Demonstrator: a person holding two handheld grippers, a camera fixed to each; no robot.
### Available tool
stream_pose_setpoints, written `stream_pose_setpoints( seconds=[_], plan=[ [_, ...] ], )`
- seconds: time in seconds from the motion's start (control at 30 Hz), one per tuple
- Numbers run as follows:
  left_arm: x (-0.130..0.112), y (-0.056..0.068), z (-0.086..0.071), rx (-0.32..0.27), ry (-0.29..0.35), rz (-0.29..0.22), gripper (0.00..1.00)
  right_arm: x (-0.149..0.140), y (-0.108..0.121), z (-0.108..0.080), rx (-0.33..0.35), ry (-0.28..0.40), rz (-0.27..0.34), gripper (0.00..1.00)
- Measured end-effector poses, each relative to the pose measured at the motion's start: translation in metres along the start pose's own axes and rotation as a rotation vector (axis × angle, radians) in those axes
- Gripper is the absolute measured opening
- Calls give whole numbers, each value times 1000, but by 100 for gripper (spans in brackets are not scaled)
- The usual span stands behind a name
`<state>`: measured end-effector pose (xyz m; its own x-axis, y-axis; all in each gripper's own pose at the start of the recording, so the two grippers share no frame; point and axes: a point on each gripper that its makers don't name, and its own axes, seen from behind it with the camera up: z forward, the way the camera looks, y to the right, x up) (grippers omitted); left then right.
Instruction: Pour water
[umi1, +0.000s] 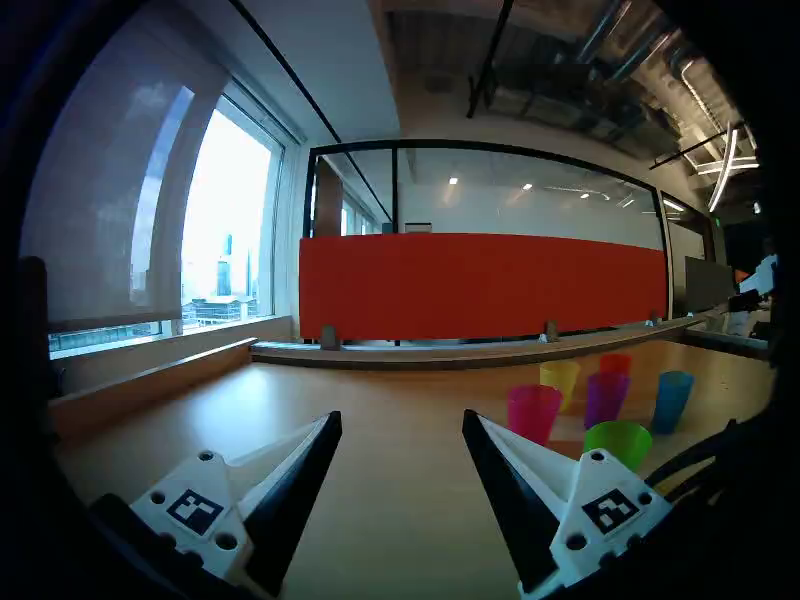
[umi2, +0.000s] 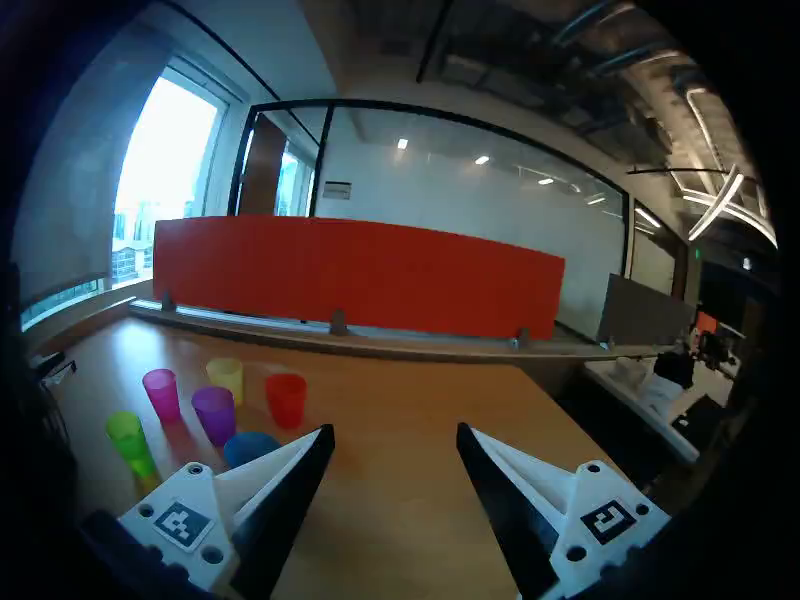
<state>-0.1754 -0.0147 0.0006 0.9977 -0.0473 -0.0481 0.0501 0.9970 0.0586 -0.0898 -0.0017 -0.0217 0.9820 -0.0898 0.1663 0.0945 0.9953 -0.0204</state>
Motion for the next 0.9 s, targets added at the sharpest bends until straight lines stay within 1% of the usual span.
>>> stream_pose_setpoints(
  seconds=[0.27,0.57,0.77,0.9],
  plan=[
    [-1,0,0,0,0,0,89,5,1,3,6,17,13,95],
    [-4,0,1,1,0,0,90,10,9,6,-2,43,21,94],
    [-5,0,2,1,0,0,90,22,12,13,-18,92,19,94],
    [-6,0,2,1,0,0,89,28,10,20,-21,133,16,94]
  ],
)
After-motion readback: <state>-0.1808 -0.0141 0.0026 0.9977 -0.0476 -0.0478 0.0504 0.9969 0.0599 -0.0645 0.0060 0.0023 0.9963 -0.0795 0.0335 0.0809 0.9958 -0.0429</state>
